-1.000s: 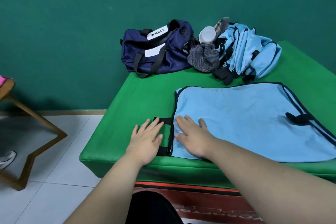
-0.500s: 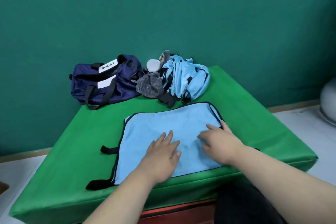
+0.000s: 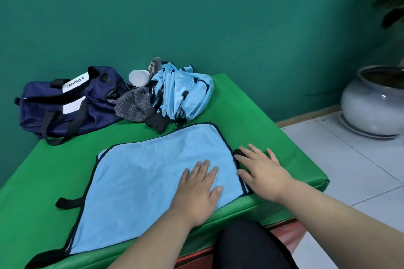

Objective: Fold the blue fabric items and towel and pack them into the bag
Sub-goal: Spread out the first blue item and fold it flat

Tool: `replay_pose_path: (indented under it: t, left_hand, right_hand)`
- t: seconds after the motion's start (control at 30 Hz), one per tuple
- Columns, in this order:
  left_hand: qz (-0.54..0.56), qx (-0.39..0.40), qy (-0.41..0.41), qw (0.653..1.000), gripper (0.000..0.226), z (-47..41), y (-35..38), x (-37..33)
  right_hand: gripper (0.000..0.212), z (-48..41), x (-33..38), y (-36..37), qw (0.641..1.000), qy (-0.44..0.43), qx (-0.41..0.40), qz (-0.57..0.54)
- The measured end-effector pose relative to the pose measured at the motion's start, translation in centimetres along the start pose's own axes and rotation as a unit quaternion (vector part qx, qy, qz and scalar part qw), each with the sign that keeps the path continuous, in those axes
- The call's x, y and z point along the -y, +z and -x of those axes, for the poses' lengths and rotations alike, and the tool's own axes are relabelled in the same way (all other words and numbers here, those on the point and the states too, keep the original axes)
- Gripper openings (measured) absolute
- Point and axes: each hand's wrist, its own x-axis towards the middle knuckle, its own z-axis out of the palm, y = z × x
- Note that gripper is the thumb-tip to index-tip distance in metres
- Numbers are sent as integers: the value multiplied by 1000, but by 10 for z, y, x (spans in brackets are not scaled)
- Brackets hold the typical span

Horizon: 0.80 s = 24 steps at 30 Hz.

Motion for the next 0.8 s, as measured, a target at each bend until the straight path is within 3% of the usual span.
replay_pose_path:
  t: [0.33, 0.53, 0.7, 0.8]
  left_hand:
    - [-2, -22, 4, 1000, 61, -1, 6, 5]
    - [-1, -28, 6, 1000, 88, -2, 10, 5]
    - [-12, -32, 6, 999, 68, -3, 12, 7]
    - [-9, -32, 8, 999, 77, -2, 13, 8]
  right_hand:
    - [58, 1, -23, 7, 997, -12, 27, 64]
    - [56, -2, -37, 6, 997, -23, 39, 56]
    - [53, -1, -42, 7, 997, -33, 34, 52]
    - [51, 0, -43, 8, 998, -36, 25, 45]
